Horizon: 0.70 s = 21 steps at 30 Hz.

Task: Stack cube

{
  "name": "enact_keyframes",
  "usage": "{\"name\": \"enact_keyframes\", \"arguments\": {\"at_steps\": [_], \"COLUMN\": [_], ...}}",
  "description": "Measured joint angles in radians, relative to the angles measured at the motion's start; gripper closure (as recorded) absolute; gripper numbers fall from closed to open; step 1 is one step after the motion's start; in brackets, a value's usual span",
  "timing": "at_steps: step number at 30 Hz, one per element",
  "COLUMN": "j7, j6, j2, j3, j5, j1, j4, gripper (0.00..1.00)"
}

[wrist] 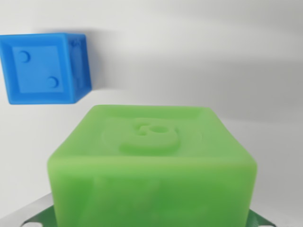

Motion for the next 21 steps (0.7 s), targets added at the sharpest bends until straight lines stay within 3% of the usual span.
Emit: {"name": "enact_keyframes", "arguments": {"at_steps": [21], "j7": [0.064], "j6": [-0.057], "j2": [-0.019], "j3": [0.0], "j5": [-0.003], "j1": [0.055], "j4": [0.038], "gripper": [1.0]}}
